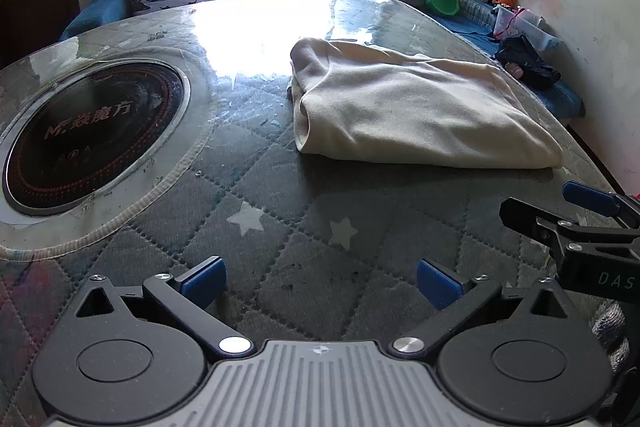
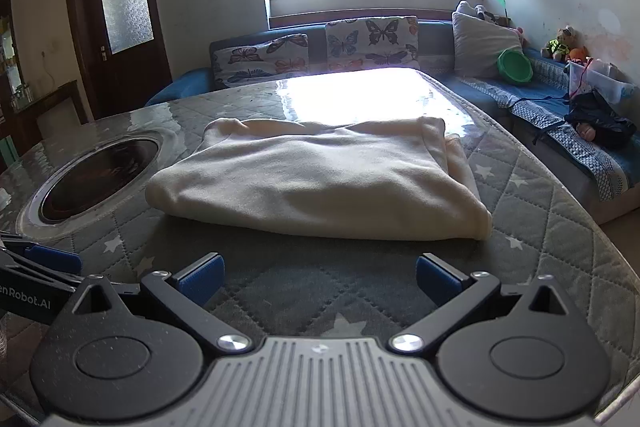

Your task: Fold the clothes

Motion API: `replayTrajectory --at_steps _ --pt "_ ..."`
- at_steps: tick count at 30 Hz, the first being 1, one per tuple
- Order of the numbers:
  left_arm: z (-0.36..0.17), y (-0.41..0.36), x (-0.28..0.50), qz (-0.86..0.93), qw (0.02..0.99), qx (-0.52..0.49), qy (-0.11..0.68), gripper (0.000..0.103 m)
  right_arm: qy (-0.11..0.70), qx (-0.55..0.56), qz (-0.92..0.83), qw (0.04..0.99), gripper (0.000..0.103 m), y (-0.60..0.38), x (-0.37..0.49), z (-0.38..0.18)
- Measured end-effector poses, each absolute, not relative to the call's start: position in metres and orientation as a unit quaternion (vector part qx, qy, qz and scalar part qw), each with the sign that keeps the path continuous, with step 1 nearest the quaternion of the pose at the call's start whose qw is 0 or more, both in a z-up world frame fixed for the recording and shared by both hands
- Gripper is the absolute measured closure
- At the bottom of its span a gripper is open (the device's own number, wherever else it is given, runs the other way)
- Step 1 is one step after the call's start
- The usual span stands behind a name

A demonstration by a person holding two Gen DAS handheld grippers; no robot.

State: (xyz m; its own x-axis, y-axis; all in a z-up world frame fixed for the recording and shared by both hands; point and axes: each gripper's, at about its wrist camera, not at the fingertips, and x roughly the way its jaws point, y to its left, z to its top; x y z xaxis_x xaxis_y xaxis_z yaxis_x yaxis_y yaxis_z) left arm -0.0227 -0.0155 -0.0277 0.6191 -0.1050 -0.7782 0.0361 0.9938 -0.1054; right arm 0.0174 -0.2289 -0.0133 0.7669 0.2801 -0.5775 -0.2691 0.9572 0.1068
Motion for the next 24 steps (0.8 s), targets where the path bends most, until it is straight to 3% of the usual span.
replayTrajectory --at_steps 24 --pt "-0.027 -0.0228 -0.0263 -0.039 0.903 -0.03 0.427 0.0 0.303 0.011 0.15 0.941 0.0 -0.231 0.0121 -0.0133"
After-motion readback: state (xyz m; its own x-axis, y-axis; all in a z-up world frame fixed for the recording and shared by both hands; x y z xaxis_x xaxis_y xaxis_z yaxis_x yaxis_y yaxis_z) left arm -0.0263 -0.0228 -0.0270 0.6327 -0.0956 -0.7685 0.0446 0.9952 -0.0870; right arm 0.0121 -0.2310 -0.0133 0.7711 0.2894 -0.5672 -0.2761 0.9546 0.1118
